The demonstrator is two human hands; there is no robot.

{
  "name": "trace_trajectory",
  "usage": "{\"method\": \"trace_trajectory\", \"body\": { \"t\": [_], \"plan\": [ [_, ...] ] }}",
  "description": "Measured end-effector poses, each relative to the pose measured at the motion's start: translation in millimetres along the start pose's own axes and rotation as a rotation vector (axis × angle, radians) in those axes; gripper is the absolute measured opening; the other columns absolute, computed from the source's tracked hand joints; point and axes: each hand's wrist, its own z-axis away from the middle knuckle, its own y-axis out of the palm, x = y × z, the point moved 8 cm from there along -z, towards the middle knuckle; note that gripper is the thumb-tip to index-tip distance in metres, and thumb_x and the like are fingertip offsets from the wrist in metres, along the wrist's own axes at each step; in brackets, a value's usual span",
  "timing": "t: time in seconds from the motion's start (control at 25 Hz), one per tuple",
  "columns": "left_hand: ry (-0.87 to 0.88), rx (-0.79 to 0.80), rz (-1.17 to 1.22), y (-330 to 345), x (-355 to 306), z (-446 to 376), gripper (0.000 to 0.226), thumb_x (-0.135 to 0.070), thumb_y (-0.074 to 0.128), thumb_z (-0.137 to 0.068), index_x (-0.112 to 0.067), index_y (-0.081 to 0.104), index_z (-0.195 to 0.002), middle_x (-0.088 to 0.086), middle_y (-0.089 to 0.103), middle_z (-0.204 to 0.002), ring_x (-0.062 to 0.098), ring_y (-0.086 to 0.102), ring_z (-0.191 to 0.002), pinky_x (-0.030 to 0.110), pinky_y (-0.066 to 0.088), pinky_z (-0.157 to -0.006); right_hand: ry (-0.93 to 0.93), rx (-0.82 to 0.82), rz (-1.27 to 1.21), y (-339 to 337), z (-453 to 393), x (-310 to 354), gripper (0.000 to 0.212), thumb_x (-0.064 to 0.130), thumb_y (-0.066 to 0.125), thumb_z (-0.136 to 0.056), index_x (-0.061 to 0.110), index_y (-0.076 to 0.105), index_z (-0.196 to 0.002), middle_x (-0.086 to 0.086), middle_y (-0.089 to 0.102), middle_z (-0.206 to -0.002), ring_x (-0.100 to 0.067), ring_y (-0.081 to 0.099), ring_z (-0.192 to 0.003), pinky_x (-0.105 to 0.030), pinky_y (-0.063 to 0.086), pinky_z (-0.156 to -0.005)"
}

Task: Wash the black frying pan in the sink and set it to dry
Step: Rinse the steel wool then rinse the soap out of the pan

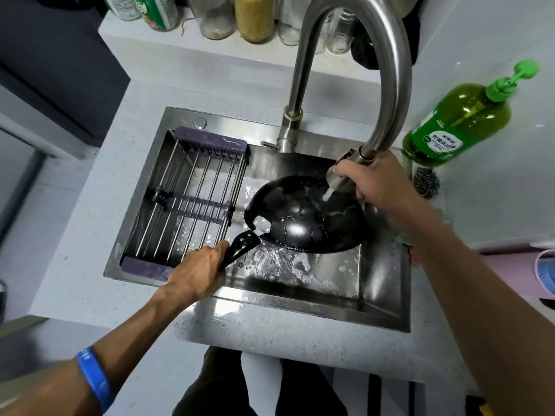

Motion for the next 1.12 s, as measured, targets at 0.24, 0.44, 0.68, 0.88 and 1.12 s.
{"method": "trace_trajectory", "body": {
  "t": [0.24, 0.44, 0.68, 0.88, 1.12],
  "plan": [
    [0.01, 0.132, 0.438, 4.2, -15.1, 7.0, 0.029, 0.003, 0.057, -0.09, -0.024, 0.047, -0.09, -0.002, 0.051, -0.081, 0.007, 0.049, -0.066, 0.022, 0.049, -0.056, -0.002, -0.19, 0.215, -7.6, 5.0, -13.0, 0.041, 0.056, 0.066, -0.074, 0.014, 0.067, -0.073, -0.001, 0.068, -0.074, -0.021, 0.065, -0.077, -0.038, 0.055, -0.074],
    [-0.089, 0.369, 0.676, 31.2, -14.0, 7.6, 0.019, -0.017, 0.07, -0.088, -0.021, 0.056, -0.1, 0.007, 0.055, -0.077, 0.012, 0.051, -0.058, 0.029, 0.044, -0.05, 0.007, -0.294, 0.214, -17.6, 10.8, -11.4, 0.037, 0.061, 0.067, -0.078, 0.025, 0.062, -0.081, 0.004, 0.066, -0.084, -0.016, 0.061, -0.078, -0.031, 0.044, -0.07],
    [-0.053, 0.443, 0.823, 46.0, -32.5, -0.1, 0.006, -0.007, 0.066, -0.086, -0.004, 0.061, -0.086, 0.007, 0.049, -0.058, 0.015, 0.043, -0.039, 0.023, 0.039, -0.04, -0.044, -0.195, 0.027, -7.9, 39.2, -56.9, 0.048, 0.048, 0.076, -0.082, 0.028, 0.06, -0.123, 0.004, 0.065, -0.074, -0.009, 0.057, -0.062, -0.027, 0.049, -0.064],
    [-0.019, 0.545, 0.957, 43.6, -38.3, 8.0, 0.011, 0.0, 0.063, -0.084, 0.001, 0.057, -0.093, 0.007, 0.042, -0.053, 0.013, 0.04, -0.033, 0.02, 0.038, -0.035, 0.664, -0.288, -0.274, 32.6, 86.1, -221.5, 0.06, 0.039, 0.078, -0.074, 0.027, 0.054, -0.128, 0.006, 0.065, -0.112, -0.017, 0.065, -0.097, -0.04, 0.057, -0.087],
    [-0.071, 0.607, 0.848, 35.3, -30.4, 11.6, 0.007, -0.003, 0.069, -0.081, -0.008, 0.063, -0.081, 0.009, 0.048, -0.055, 0.016, 0.045, -0.036, 0.023, 0.043, -0.039, 0.997, -0.131, -0.814, 94.6, 117.3, -257.5, 0.038, -0.013, 0.041, -0.095, 0.016, 0.054, -0.116, -0.013, 0.065, -0.109, -0.029, 0.065, -0.086, -0.045, 0.056, -0.068]
  ]
}}
